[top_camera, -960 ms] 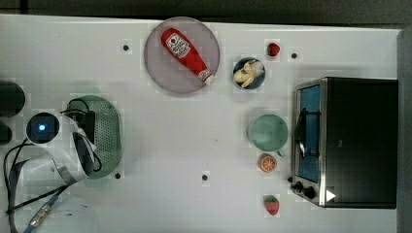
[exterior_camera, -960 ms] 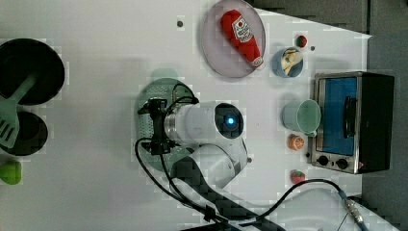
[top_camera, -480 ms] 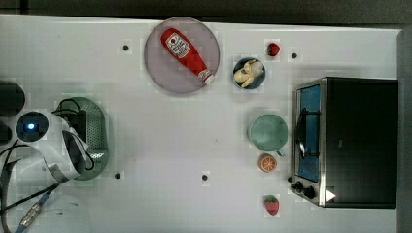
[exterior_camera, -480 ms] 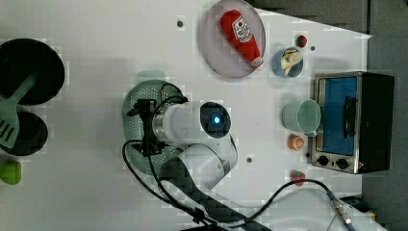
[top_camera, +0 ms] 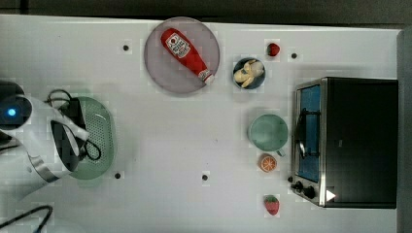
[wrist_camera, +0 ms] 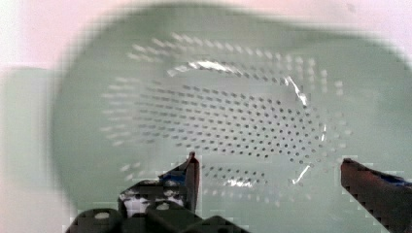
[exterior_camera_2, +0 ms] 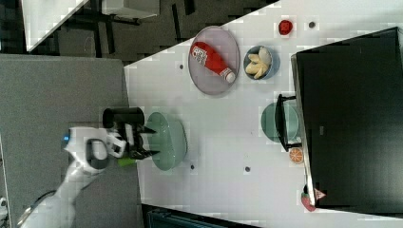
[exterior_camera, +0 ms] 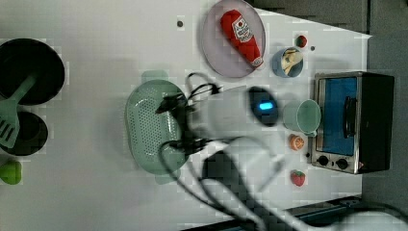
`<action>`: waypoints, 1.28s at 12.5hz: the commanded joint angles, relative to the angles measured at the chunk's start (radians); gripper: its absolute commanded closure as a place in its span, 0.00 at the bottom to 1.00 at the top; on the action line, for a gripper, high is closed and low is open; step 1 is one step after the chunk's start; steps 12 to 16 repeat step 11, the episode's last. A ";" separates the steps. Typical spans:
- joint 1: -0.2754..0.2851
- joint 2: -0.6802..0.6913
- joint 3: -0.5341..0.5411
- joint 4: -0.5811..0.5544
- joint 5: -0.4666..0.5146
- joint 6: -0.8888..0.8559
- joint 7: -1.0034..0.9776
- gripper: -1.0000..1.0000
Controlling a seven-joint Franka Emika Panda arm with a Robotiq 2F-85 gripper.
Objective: Drag strainer right to left.
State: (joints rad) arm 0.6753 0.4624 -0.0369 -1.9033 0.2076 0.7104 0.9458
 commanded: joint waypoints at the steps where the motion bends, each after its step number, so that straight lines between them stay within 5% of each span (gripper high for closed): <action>1: -0.036 -0.227 -0.175 0.041 0.016 -0.088 -0.281 0.00; 4: -0.047 -0.394 -0.354 0.042 -0.047 -0.259 -0.537 0.00; 8: -0.061 -0.552 -0.551 0.042 -0.264 -0.463 -0.899 0.00; 16: -0.063 -0.611 -0.629 0.040 -0.299 -0.480 -0.941 0.00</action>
